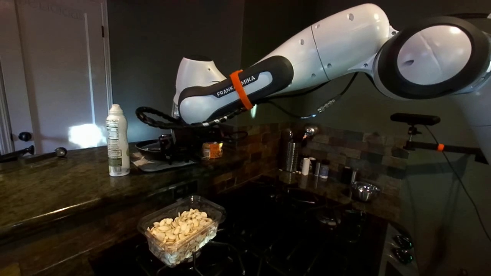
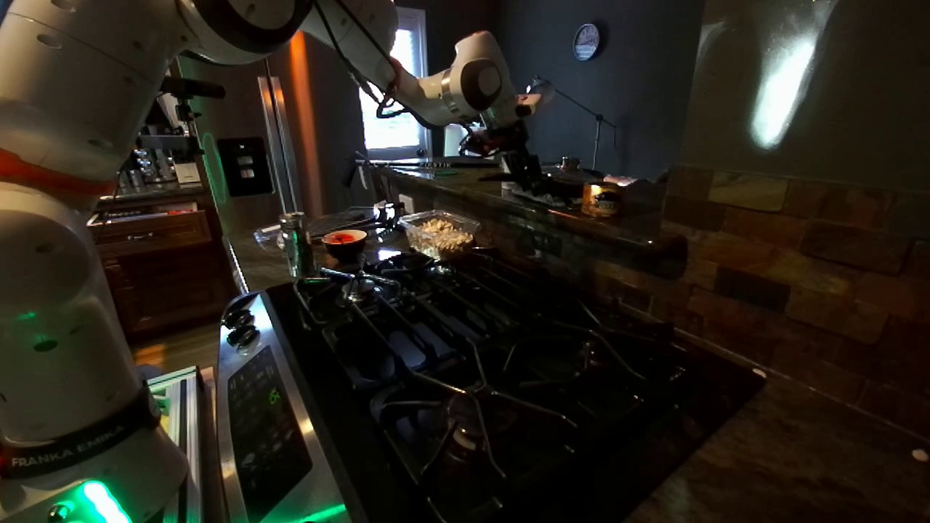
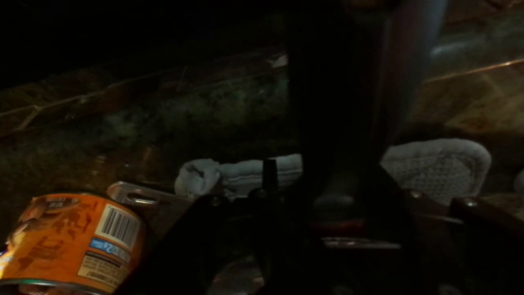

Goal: Put the pan on the stove

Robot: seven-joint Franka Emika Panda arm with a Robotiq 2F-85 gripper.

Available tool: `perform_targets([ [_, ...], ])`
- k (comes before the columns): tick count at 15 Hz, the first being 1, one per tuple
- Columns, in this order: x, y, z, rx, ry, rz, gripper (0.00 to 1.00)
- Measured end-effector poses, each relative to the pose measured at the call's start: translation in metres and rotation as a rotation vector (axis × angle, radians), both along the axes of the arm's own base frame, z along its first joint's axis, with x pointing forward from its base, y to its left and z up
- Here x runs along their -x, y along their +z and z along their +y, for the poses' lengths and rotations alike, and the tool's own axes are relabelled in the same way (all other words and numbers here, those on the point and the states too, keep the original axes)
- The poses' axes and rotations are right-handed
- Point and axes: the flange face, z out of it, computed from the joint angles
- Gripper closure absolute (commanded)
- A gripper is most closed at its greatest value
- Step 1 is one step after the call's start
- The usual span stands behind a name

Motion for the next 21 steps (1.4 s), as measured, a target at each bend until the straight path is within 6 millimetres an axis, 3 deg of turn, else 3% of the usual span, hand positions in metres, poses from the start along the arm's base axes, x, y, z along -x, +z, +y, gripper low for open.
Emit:
perform_targets([
  [3,0.0,0.001,0.003,0.007,0.01,-0.011,0.84],
  [5,0.0,0.002,0.005,0.01,0.015,-0.016,0.99],
  [15,0.002,-0.013,-0.008,0.023,0.043,-0.058,1.0],
  [21,0.031,-0.005,-0.017,0.045,0.147,-0.044,1.0],
])
